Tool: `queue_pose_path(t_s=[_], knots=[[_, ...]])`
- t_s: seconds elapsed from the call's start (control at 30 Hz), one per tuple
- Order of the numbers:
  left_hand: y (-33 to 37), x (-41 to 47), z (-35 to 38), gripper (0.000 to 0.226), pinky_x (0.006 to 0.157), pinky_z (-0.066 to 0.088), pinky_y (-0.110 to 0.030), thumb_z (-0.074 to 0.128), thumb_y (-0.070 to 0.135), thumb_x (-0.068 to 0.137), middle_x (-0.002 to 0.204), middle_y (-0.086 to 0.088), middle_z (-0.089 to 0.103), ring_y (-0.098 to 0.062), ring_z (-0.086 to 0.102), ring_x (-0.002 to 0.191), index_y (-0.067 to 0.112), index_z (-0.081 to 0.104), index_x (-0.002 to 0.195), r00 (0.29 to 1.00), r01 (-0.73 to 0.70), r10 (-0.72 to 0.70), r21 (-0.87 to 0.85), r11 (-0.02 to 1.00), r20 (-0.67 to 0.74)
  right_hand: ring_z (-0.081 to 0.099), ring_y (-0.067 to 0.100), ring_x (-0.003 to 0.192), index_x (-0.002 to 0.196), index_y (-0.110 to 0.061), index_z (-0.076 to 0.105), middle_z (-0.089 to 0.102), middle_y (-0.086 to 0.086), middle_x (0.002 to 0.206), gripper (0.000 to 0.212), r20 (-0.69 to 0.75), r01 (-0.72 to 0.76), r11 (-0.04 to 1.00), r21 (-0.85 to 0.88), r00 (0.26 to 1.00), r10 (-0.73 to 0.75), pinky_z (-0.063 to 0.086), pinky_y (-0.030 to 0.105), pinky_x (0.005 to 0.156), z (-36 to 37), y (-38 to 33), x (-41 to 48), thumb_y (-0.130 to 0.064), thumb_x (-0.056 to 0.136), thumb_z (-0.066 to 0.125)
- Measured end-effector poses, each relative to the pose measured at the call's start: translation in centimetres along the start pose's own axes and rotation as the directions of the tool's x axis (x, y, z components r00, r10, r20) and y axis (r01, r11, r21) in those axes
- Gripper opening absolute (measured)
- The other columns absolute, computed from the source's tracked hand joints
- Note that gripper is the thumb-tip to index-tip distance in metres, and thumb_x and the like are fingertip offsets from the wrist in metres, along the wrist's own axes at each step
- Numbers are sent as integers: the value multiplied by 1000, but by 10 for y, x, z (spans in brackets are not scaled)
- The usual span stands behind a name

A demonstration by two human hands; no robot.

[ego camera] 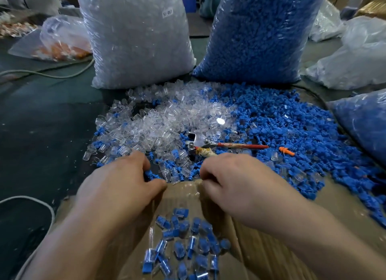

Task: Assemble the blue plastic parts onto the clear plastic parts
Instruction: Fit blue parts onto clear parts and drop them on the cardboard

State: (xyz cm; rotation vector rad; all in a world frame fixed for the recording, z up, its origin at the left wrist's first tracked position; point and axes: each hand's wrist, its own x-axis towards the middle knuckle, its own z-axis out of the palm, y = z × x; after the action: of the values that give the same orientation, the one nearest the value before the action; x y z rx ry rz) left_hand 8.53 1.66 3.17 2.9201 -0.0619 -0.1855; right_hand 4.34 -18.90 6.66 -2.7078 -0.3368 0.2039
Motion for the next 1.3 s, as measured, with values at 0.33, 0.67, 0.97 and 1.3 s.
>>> queue_pose_path(t_s=[0.33, 0.67, 0.97, 1.3], knots=[[14, 3, 18, 15, 77, 50, -36, 65, 43, 88, 98, 14, 61, -15, 58, 89, 39, 58, 100, 973, -152, 131, -100, 983, -190, 46, 3, 87, 93, -31, 56, 51, -14, 93, 5, -269, 117, 967, 227, 962, -53, 38, 23, 77, 41, -1, 30, -32, 97, 53], [16, 0, 21, 25, 72, 44, -30, 64, 46, 86, 103, 25, 44, -7, 52, 88, 47, 48, 105, 956, -236, 196, -177, 955, -219, 51, 2, 89, 98, -29, 61, 55, -15, 95, 5, -319, 102, 936, 338, 948, 11, 44, 25, 79, 43, 6, 30, -28, 96, 57], [15, 2, 22, 18, 71, 43, -32, 65, 42, 88, 97, 24, 49, -8, 54, 85, 44, 52, 99, 944, -290, 248, -187, 938, -220, 51, 0, 91, 98, -33, 59, 54, -17, 95, 7, -324, 111, 924, 365, 946, 15, 45, 23, 78, 47, 8, 28, -29, 97, 53], [15, 2, 22, 40, 70, 40, -16, 62, 37, 88, 109, 26, 47, 2, 55, 84, 44, 56, 127, 913, -357, 275, -263, 896, -301, 68, 6, 84, 95, -34, 62, 65, -9, 95, 18, -305, 124, 705, 698, 943, 136, 58, 26, 73, 45, 10, 29, -18, 98, 56]])
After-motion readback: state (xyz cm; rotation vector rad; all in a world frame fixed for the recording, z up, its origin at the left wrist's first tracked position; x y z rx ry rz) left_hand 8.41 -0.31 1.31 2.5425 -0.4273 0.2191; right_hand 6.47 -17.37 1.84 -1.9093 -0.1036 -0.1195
